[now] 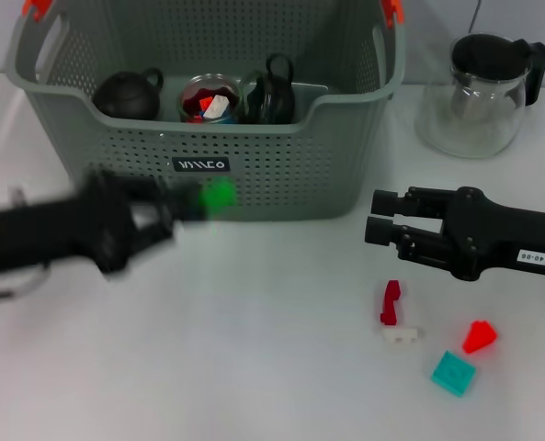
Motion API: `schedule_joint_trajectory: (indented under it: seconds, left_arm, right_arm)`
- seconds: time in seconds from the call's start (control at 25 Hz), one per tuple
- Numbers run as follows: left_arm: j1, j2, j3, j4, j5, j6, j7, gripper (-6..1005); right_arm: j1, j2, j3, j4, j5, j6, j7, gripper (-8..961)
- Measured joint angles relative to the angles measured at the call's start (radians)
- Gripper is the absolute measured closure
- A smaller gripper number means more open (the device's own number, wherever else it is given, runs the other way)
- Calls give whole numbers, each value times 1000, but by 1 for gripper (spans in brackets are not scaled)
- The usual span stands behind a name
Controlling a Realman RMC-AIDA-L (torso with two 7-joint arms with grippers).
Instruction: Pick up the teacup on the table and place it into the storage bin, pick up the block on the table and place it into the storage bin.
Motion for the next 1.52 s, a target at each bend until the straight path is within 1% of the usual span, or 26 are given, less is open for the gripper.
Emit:
schedule_joint_trajectory:
  seconds: [0.04,0.16,0.2,0.28,0.32,0.36,0.4,0.52,0.56,0.64,0.68,0.72,0.8,0.88,1.0,1.12,1.2,1.28,1.36,1.4,1.44,1.52]
  left_arm:
    - [-24,14,-64,0,-11,22,-44,789]
    - [-65,28,-129,27,-51,13,-133,785]
    - [-87,34,-141,47,-65,-8,-174,783]
    - [-131,46,-136,93,-71,-76,-257,781]
    - [-155,52,-122,111,-65,-120,-305,780]
    - [-197,66,-73,140,-41,-245,-415,778]
    - [-197,66,-73,140,-41,-245,-415,777]
    - [-241,78,14,151,-1,-446,-565,773]
    - [-252,81,55,150,16,-510,-601,772]
    - [-267,85,124,148,50,-587,-646,769]
    - [-285,86,192,144,102,-665,-711,768]
    - [-285,86,192,144,102,-665,-711,766]
    - [-299,83,245,143,150,-715,-754,764]
    - [-307,75,281,144,178,-738,-764,761]
    - [-309,61,295,159,186,-761,-762,757]
    - [-293,53,292,194,164,-759,-757,753]
    - [-266,48,286,232,134,-736,-756,652]
    - [-219,40,257,271,71,-675,-736,551]
    - [-171,34,205,284,-26,-579,-673,450]
    - [-133,31,154,273,-106,-481,-595,399]
    - [-112,31,126,257,-152,-410,-543,348]
    - [-61,32,58,205,-218,-229,-396,349]
  right_arm:
    - [0,0,0,0,0,0,0,453]
    - [-1,0,0,0,-1,3,0,453]
    - [-1,1,1,0,0,6,-1,453]
    - [-1,0,3,0,-2,8,0,453]
    - [-1,1,4,0,-3,8,0,453]
    - [-1,1,4,0,-3,8,0,453]
    - [-1,1,4,0,-3,8,0,453]
    - [-1,2,8,0,-2,9,-4,452]
    - [0,3,9,0,-2,9,-5,452]
    - [1,4,12,0,-2,9,-6,452]
    - [1,4,12,0,-2,9,-6,452]
    - [3,4,12,0,-3,9,-6,452]
    - [6,4,12,0,-4,10,-6,452]
    - [8,5,12,0,-4,10,-6,451]
    - [9,5,12,0,-5,10,-6,451]
    - [7,5,12,0,-7,10,-5,451]
    - [4,5,12,0,-7,10,-5,451]
    - [1,5,12,0,-4,10,-6,450]
    - [-1,5,12,0,-4,9,-7,450]
    - [-1,5,12,0,-4,9,-7,450]
    - [-2,5,12,0,-4,10,-7,450]
    - [-2,5,12,0,-5,10,-7,450]
